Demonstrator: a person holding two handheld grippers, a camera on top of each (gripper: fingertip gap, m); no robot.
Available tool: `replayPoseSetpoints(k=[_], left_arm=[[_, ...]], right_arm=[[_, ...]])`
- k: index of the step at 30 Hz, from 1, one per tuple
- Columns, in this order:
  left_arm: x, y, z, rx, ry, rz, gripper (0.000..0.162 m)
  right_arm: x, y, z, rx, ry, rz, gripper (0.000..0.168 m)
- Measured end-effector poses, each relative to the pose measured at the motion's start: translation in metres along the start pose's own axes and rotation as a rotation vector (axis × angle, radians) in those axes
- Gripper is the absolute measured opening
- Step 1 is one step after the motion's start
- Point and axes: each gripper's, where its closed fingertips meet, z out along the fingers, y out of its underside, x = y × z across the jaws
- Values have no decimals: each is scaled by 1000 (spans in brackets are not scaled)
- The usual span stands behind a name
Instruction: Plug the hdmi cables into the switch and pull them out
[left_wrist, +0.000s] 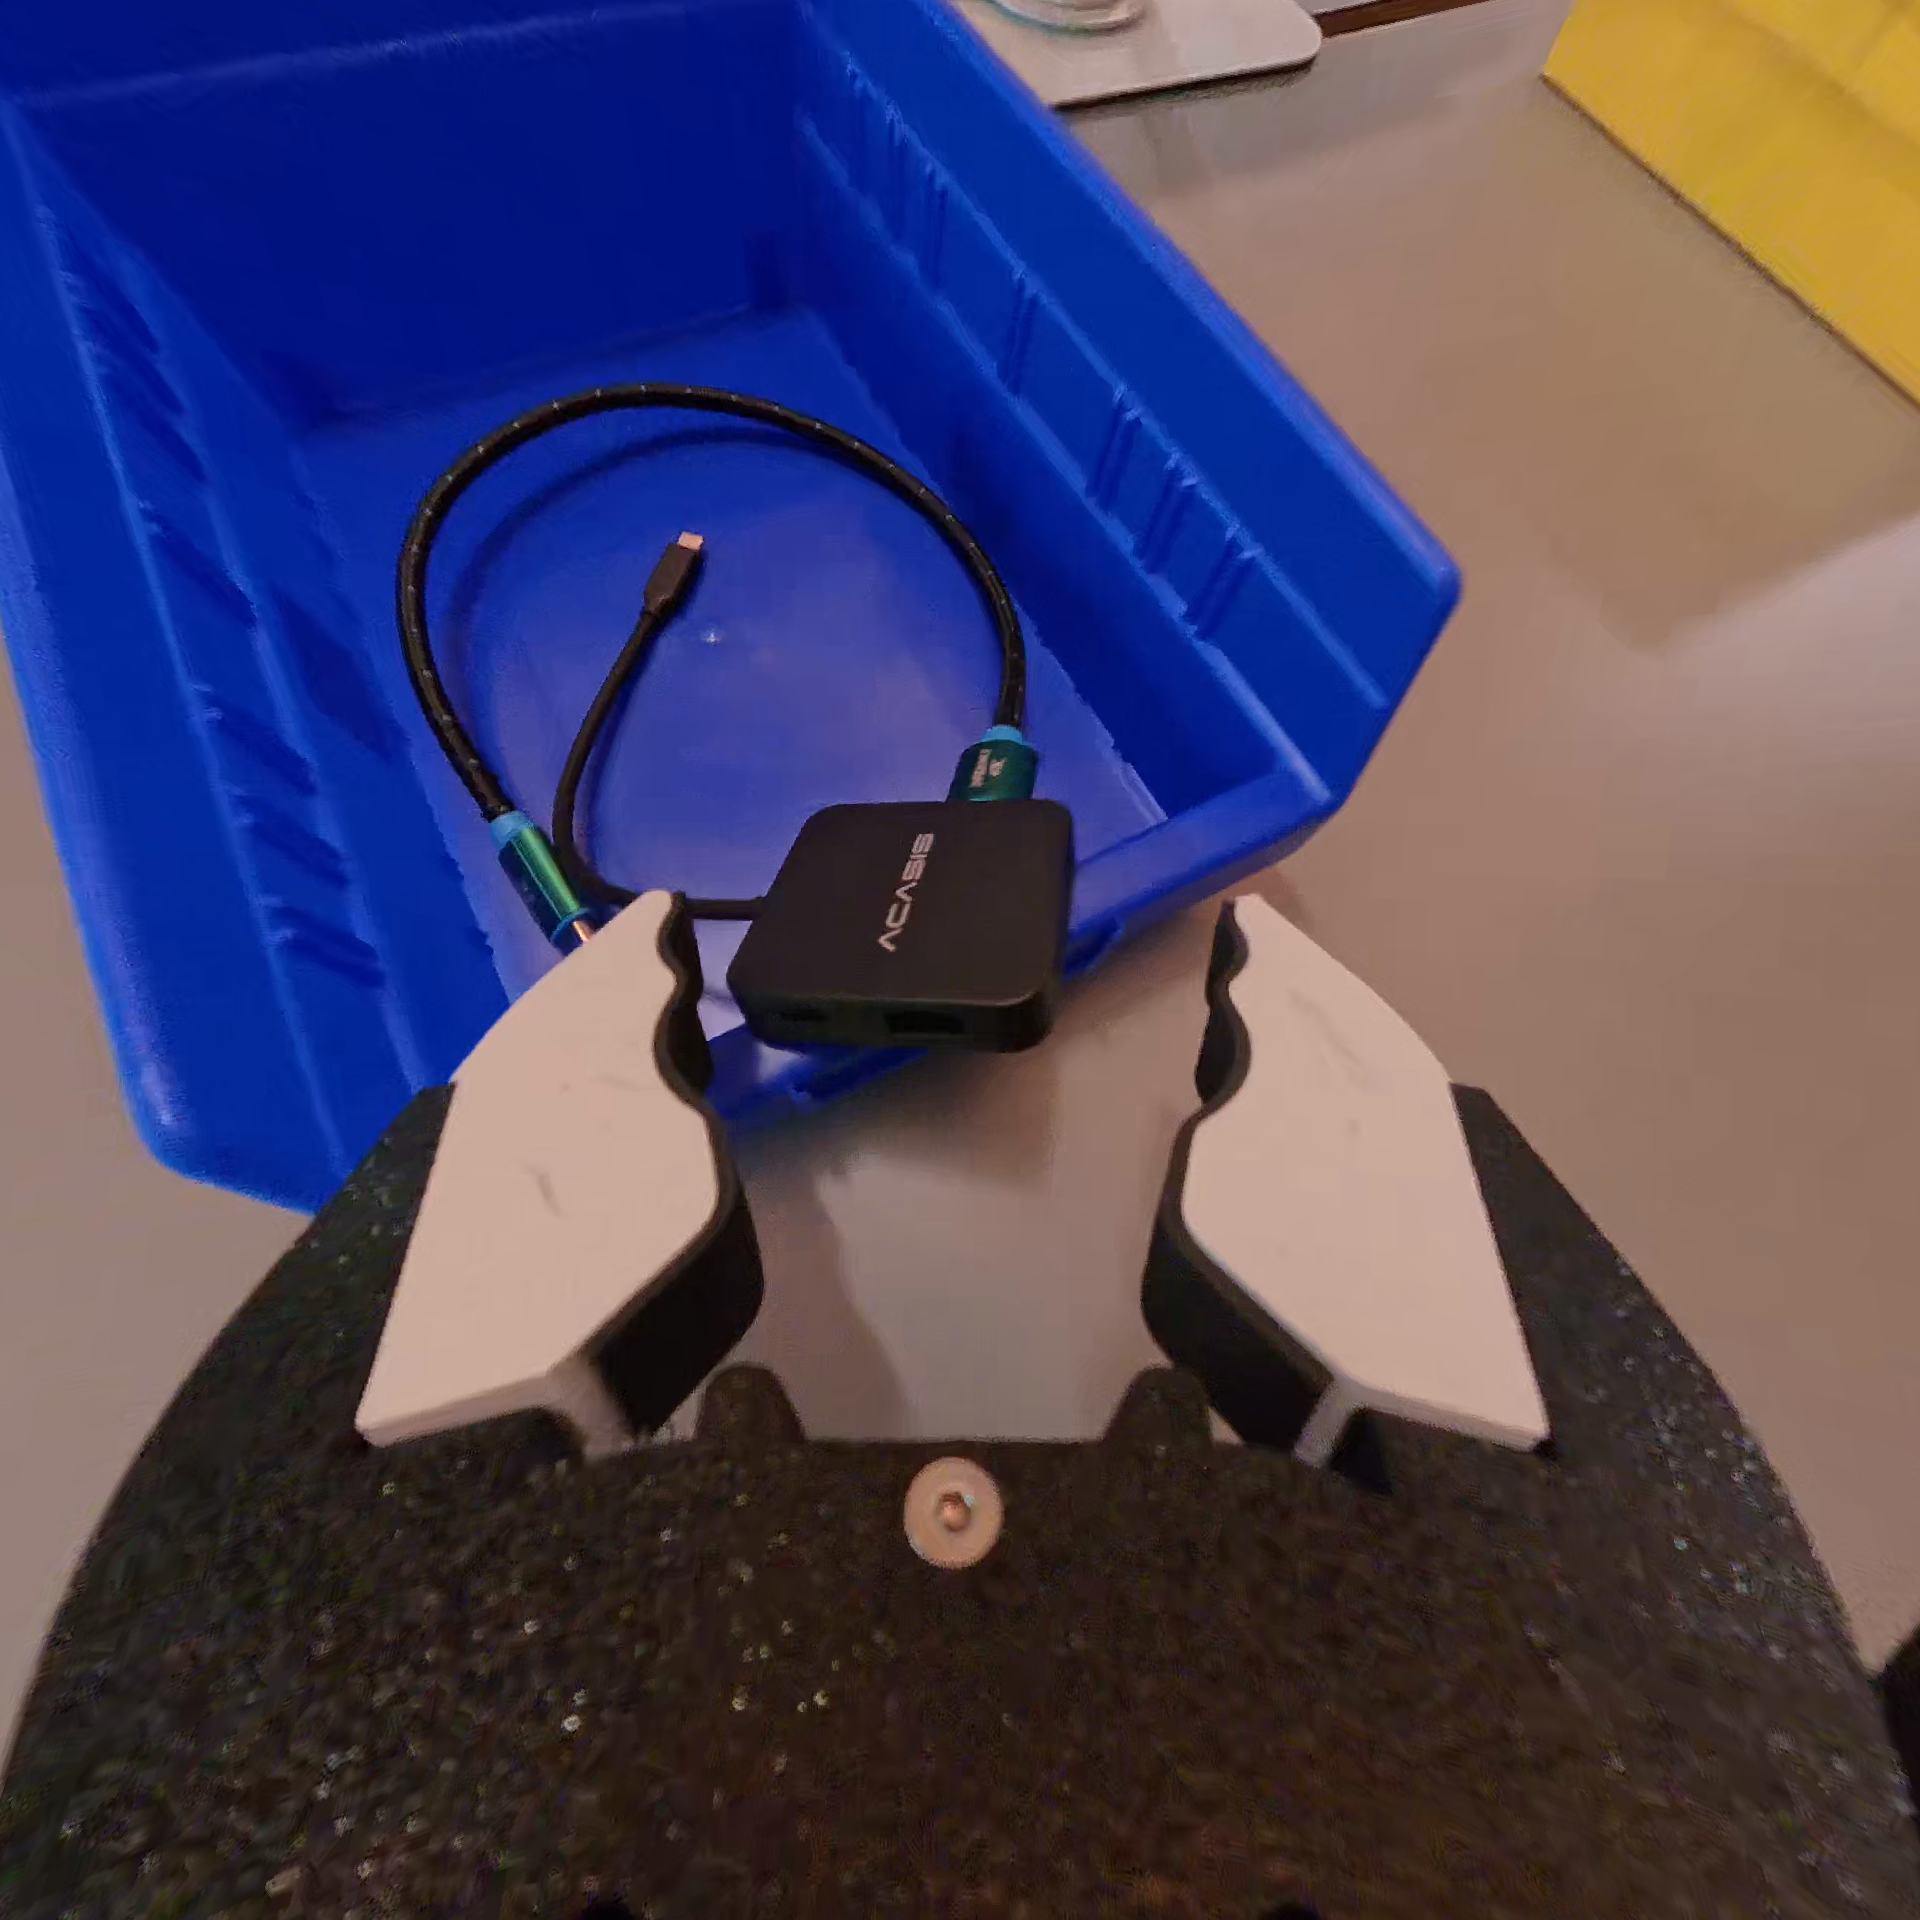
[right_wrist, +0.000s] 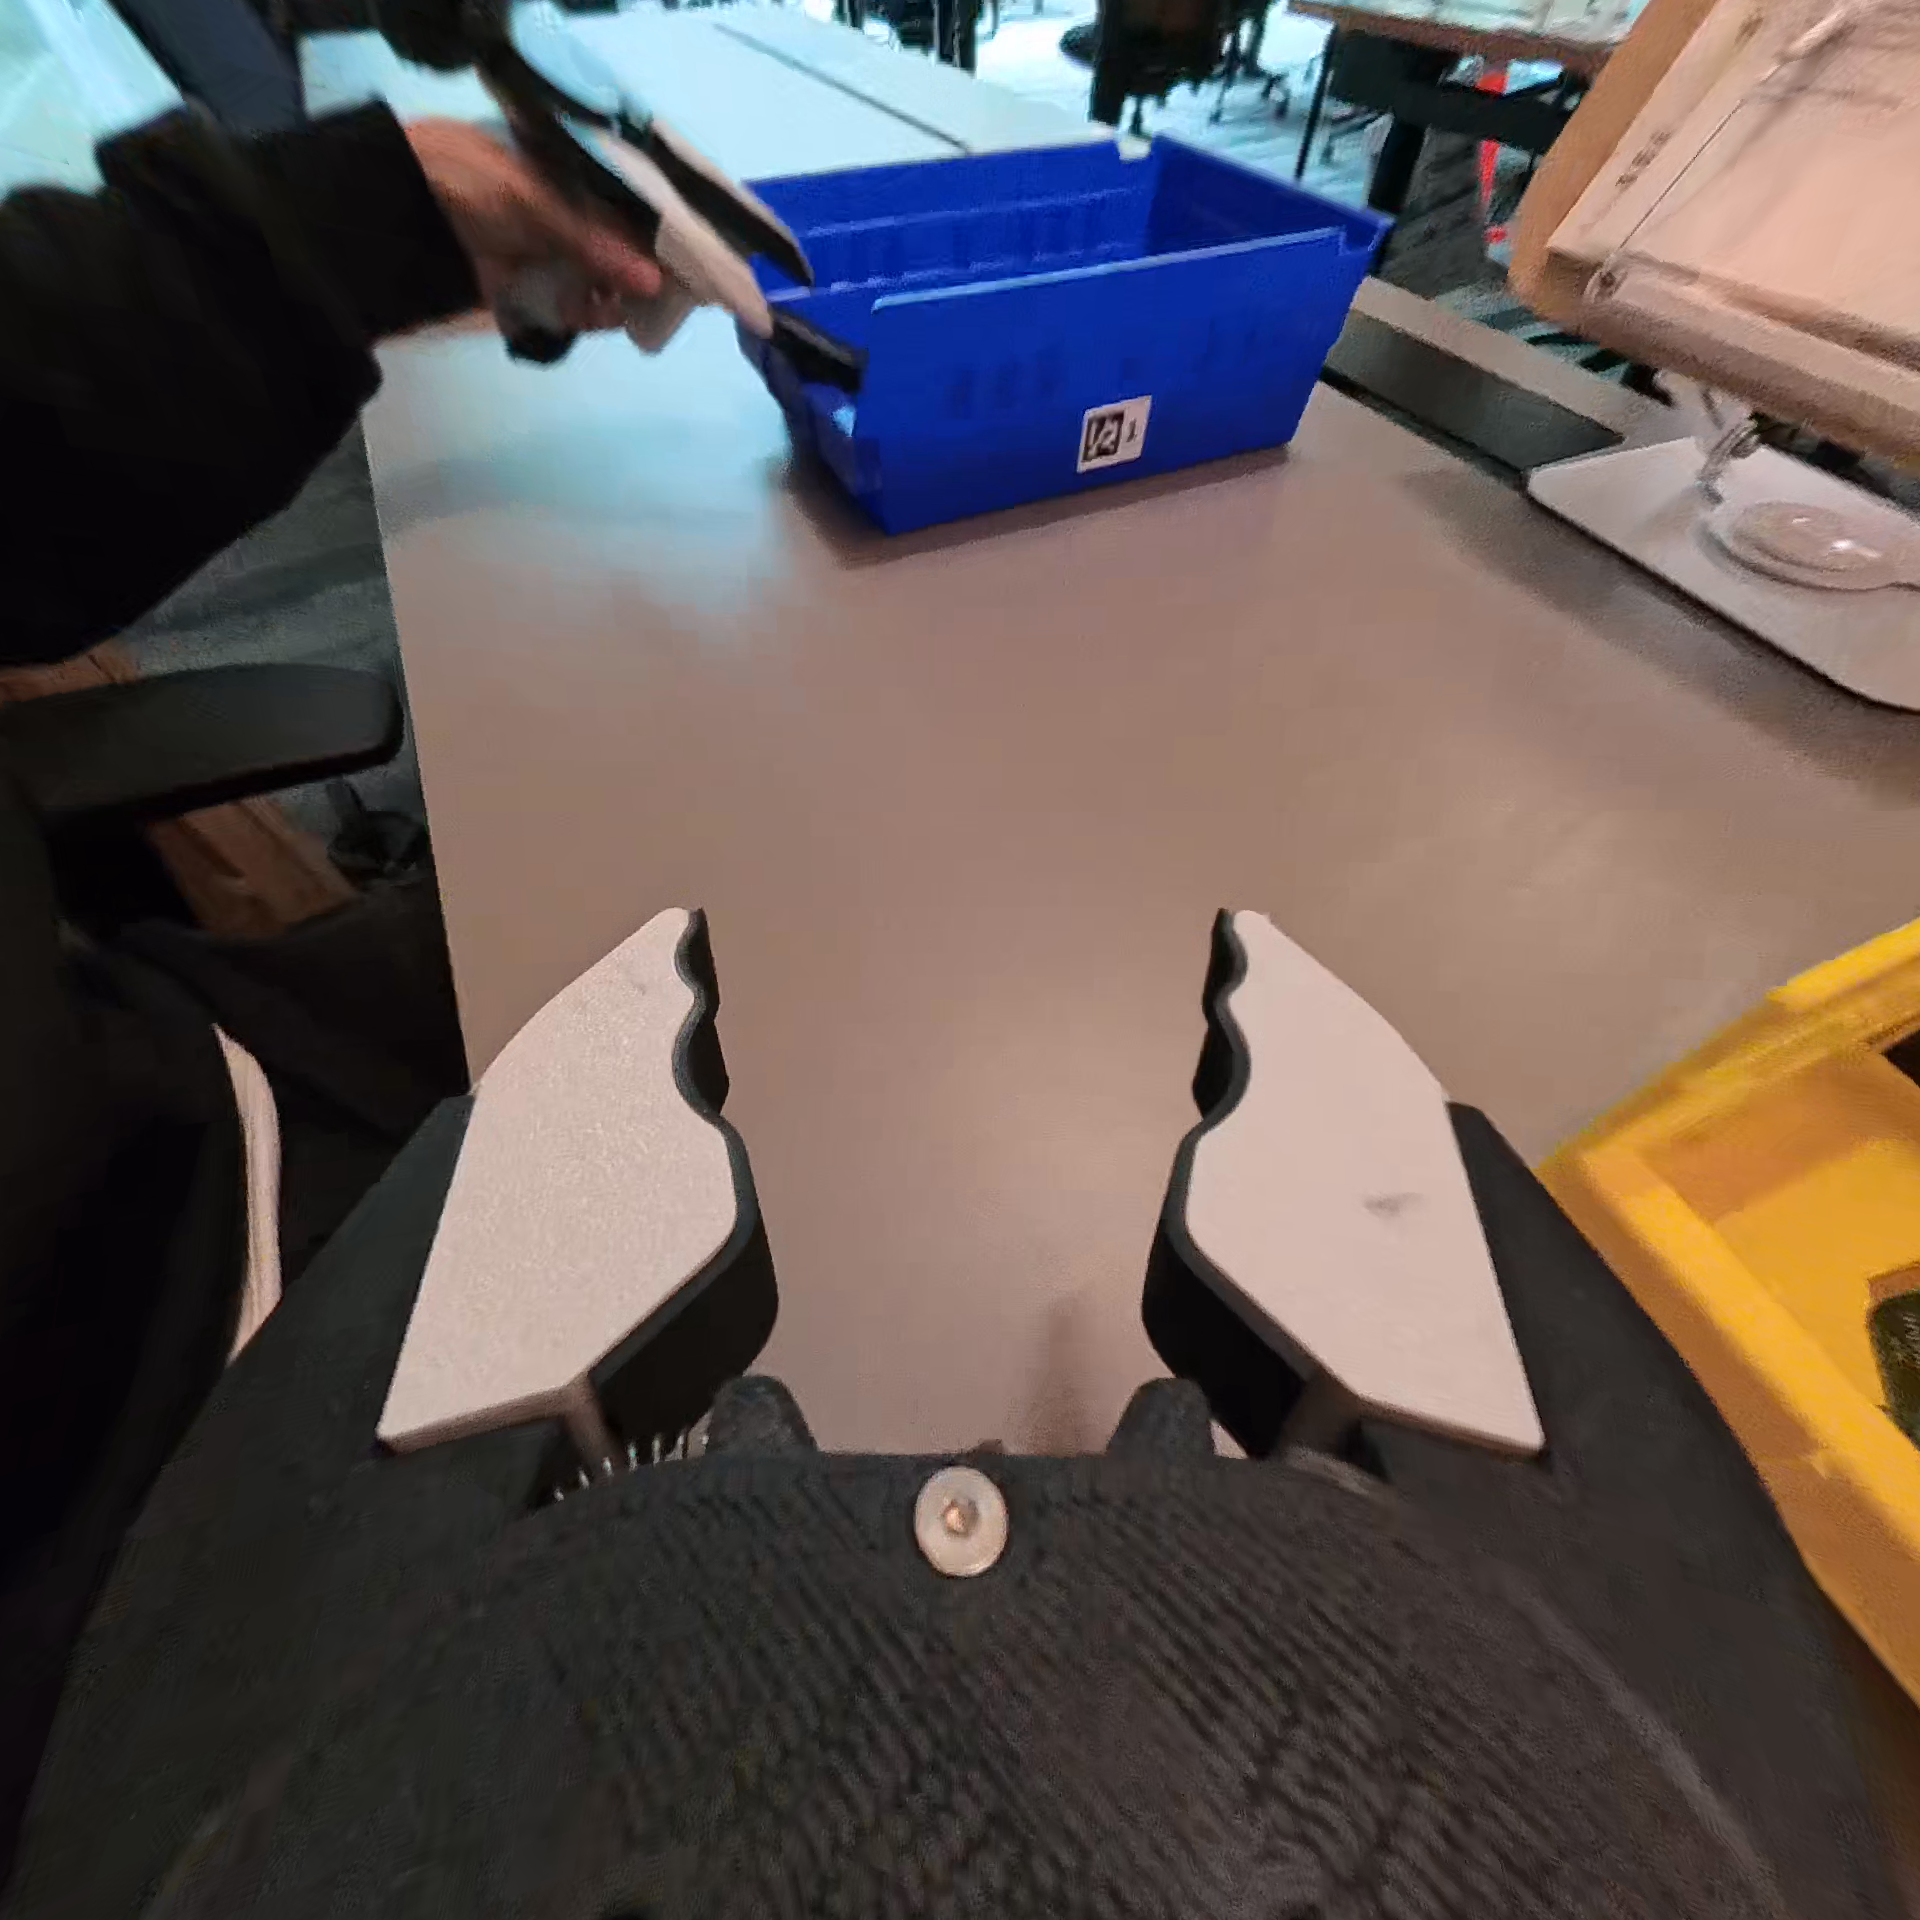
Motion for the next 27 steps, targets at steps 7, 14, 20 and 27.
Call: replayPoseSetpoints(k=[7, 14, 20, 27], left_arm=[[-15, 10, 16, 29, -33, -2, 82], [-12, 17, 14, -5, -2, -114, 68], [-5, 8, 8, 68, -65, 19, 68], [19, -39, -26, 42, -518, 731, 68]], right_arm=[[-5, 1, -19, 16, 6, -64, 88], [-12, -2, -17, 16, -7, -92, 88], [-19, -3, -11, 2, -13, -116, 89], [-16, -14, -9, 83, -16, -45, 88]])
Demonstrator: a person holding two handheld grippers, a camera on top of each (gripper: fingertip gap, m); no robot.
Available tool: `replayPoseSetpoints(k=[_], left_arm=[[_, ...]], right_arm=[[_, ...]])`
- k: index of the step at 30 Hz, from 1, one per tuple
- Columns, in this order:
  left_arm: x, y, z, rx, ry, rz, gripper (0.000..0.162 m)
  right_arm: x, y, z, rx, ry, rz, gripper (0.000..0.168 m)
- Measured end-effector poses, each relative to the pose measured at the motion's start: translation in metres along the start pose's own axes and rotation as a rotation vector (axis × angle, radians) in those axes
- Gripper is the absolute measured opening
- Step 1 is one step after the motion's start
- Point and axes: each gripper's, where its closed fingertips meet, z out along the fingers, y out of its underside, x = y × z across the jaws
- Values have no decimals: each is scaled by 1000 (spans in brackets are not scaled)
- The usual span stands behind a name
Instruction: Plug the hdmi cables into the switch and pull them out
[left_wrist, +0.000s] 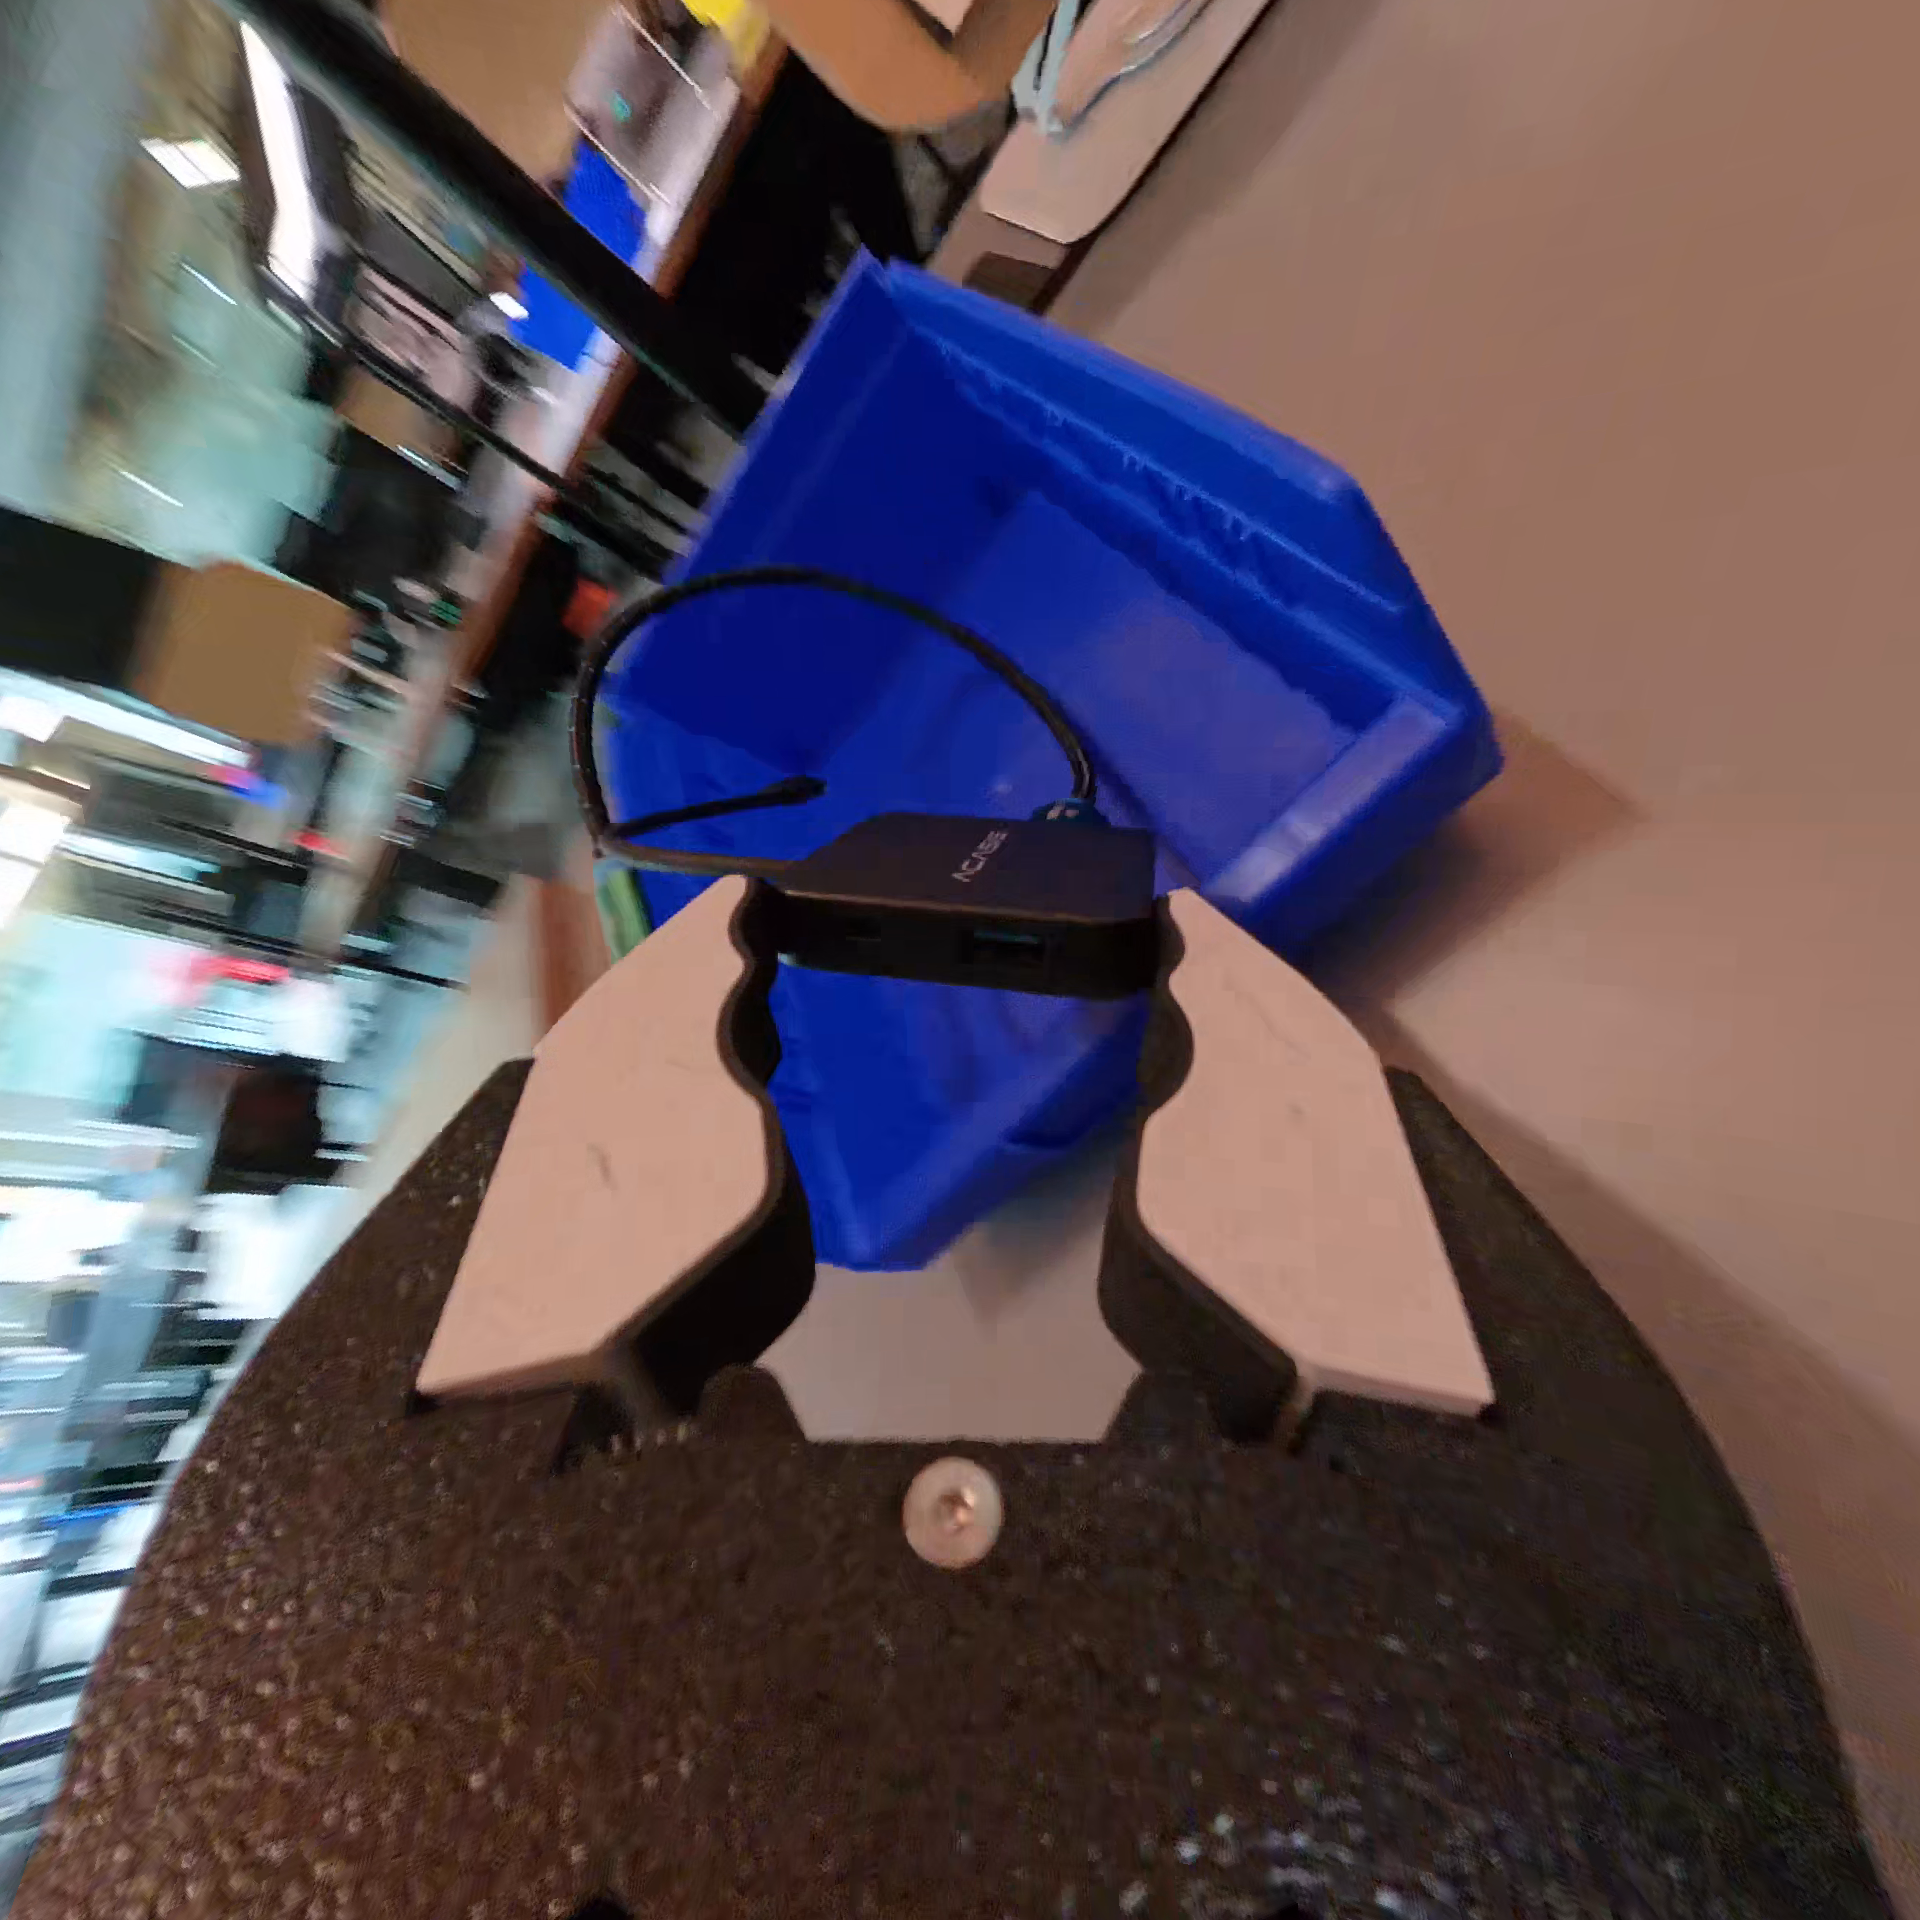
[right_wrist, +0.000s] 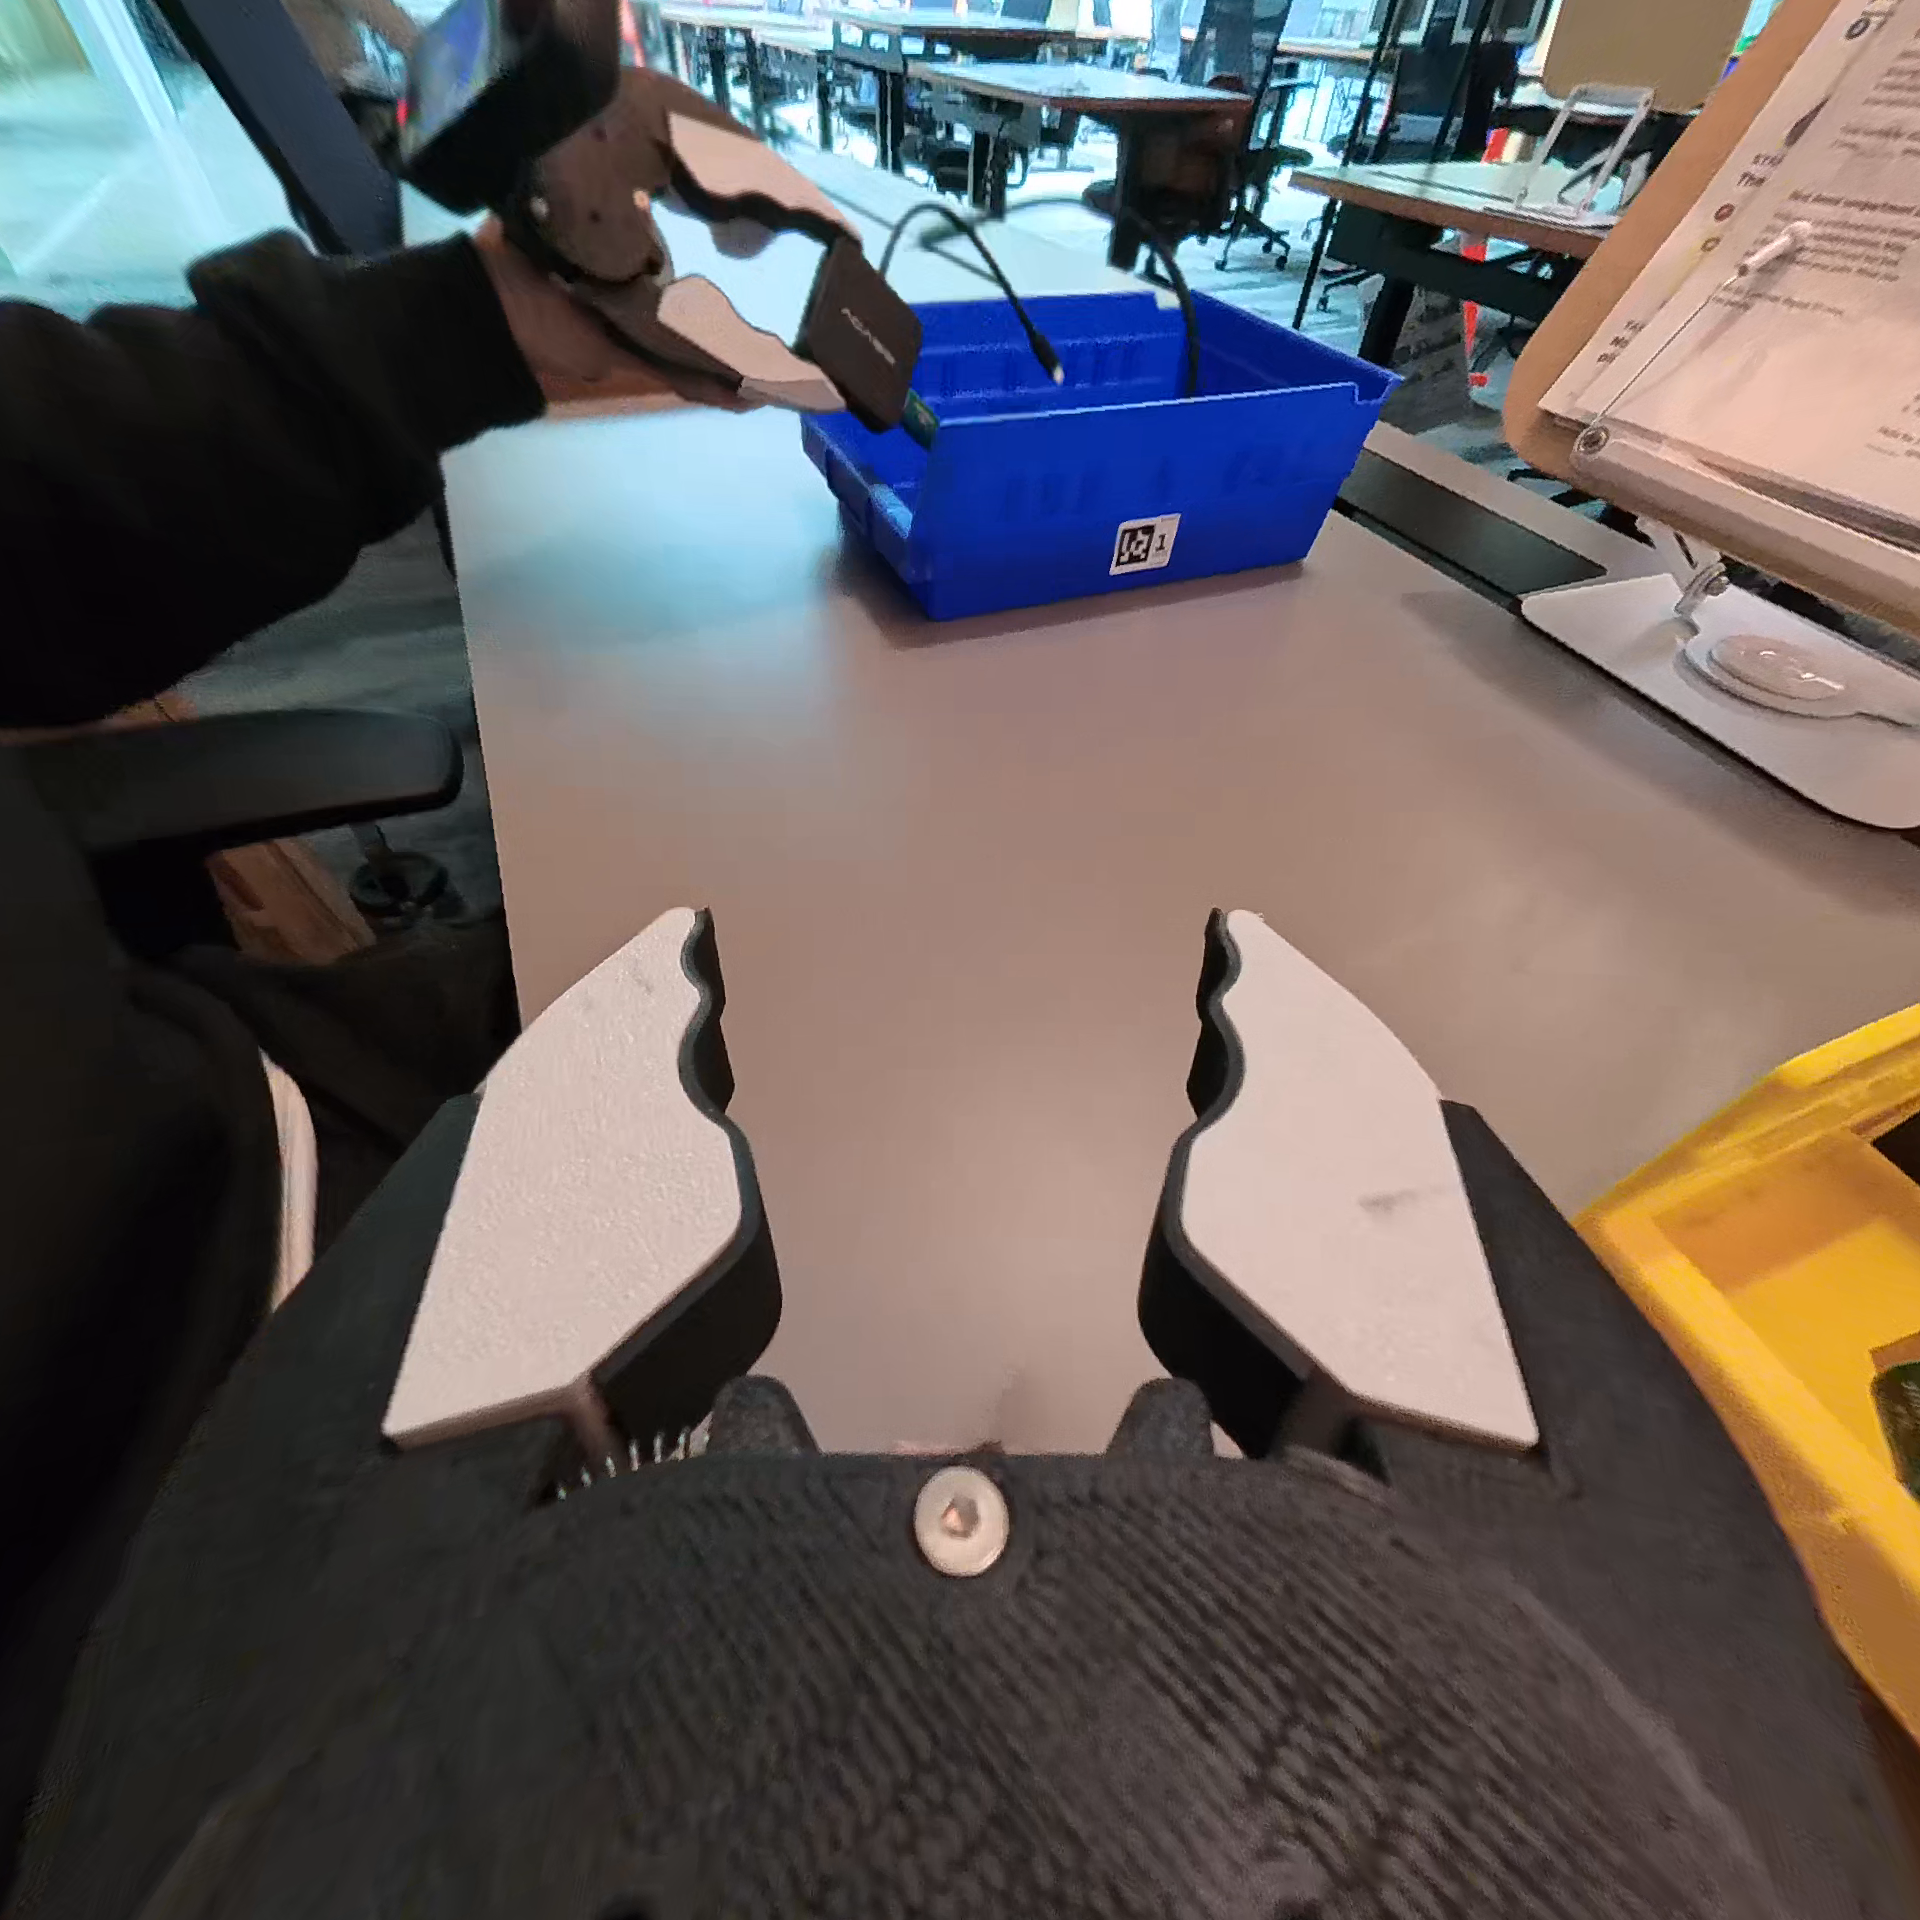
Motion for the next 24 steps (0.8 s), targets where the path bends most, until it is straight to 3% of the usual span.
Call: replayPoseSetpoints(k=[4, 9, 12, 15, 17, 19, 24], left_arm=[[-21, -47, -28, 55, -196, 249, 68], [-27, -113, -67, 211, -332, 366, 68], [-9, -159, -96, 355, -359, 402, 67], [29, -206, -125, 549, -298, 381, 67], [61, -232, -141, 689, -214, 342, 67], [93, -250, -152, 818, -106, 288, 67], [158, -267, -147, 977, 191, 128, 68]], right_arm=[[-4, -8, 9, 53, -21, 55, 88], [-14, -29, 30, 199, -97, 192, 88], [-10, -46, 47, 357, -140, 407, 91], [-16, -65, 59, 513, -341, 698, 89], [-29, -79, 58, 585, -566, 854, 62], [-39, -92, 50, 651, -738, 931, 53], [-41, -95, 44, 688, -749, 911, 33]])
